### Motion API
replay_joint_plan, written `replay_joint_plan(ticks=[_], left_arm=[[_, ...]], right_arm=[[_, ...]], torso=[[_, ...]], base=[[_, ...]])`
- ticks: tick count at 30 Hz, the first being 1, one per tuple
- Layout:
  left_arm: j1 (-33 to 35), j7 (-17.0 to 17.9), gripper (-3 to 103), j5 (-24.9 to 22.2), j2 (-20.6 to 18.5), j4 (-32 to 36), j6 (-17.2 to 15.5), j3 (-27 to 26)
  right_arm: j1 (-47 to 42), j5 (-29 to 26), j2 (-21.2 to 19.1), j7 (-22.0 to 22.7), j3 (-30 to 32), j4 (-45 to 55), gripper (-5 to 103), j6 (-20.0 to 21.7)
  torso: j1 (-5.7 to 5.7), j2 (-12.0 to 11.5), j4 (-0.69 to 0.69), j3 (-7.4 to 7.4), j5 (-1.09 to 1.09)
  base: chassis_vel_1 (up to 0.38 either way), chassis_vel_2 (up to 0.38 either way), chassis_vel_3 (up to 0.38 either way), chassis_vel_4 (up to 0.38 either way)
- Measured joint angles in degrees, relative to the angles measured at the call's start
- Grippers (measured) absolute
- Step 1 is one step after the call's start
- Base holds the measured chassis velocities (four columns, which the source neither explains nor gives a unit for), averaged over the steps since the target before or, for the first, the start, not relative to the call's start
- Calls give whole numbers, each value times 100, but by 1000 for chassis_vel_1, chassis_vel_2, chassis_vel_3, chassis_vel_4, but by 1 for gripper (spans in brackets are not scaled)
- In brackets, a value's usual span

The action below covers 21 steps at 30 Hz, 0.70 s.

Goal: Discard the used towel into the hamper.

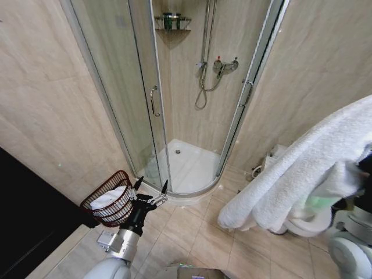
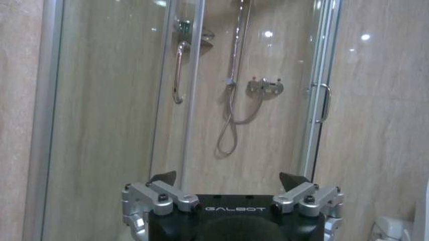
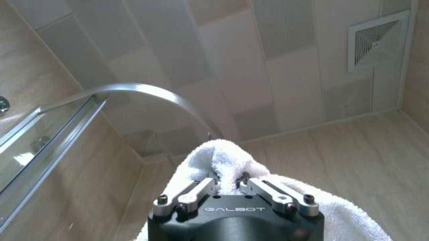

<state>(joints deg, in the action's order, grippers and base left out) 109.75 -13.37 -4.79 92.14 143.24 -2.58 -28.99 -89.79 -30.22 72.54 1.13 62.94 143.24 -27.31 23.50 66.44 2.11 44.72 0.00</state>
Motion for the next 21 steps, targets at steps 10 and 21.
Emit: replay_joint_plan(ticks=[10, 21], left_arm=[[0, 0, 100, 0, 0, 0, 0, 0], [0, 0, 100, 0, 0, 0, 0, 0]], right_arm=[[1, 3, 2, 0, 4, 0, 9, 9], [24, 15, -13, -9, -4, 0, 9, 19]], torso=[[-7, -16, 0, -9, 0], [-13, -29, 0, -16, 0]], base=[[0, 0, 0, 0], [4, 4, 4, 5]])
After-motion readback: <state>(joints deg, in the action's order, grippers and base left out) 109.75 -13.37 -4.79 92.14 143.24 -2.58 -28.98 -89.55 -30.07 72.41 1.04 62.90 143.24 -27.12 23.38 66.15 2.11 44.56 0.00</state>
